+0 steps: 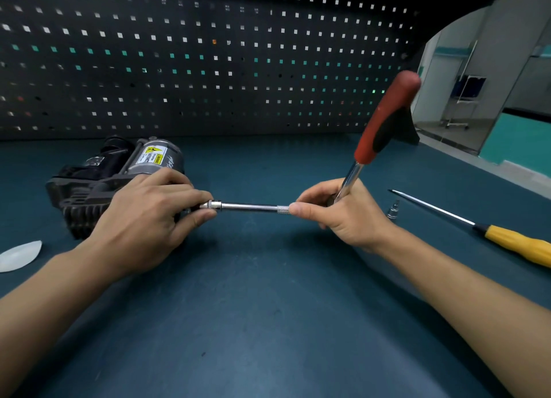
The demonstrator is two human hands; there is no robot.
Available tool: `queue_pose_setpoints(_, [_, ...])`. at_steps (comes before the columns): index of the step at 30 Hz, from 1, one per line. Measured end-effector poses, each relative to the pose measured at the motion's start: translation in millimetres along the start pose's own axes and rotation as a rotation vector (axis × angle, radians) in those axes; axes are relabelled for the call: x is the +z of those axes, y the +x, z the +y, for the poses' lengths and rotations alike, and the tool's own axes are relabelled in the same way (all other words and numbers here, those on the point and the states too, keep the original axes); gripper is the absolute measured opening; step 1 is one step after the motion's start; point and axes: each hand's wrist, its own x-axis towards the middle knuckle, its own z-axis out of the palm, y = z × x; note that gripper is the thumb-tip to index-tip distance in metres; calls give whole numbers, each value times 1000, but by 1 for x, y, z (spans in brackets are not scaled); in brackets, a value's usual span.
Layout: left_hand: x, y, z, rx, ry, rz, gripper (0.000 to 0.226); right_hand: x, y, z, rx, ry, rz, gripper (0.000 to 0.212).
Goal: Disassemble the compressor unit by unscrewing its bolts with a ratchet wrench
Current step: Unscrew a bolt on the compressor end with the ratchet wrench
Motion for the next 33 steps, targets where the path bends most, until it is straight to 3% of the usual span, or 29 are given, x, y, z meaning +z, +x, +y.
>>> queue_pose_setpoints(16, [0,0,0,0,-11,9,38,6,1,-13,320,246,68,40])
queue_pose_setpoints(23, [0,0,-1,9,-10,10,38,4,1,-16,432,253,47,60])
queue_pose_setpoints(28, [0,0,0,6,-13,15,39,0,2,-14,535,341,18,38])
queue_pose_setpoints(33, [-1,0,1,3,-12,17,40,-2,3,-13,588,423,8,32])
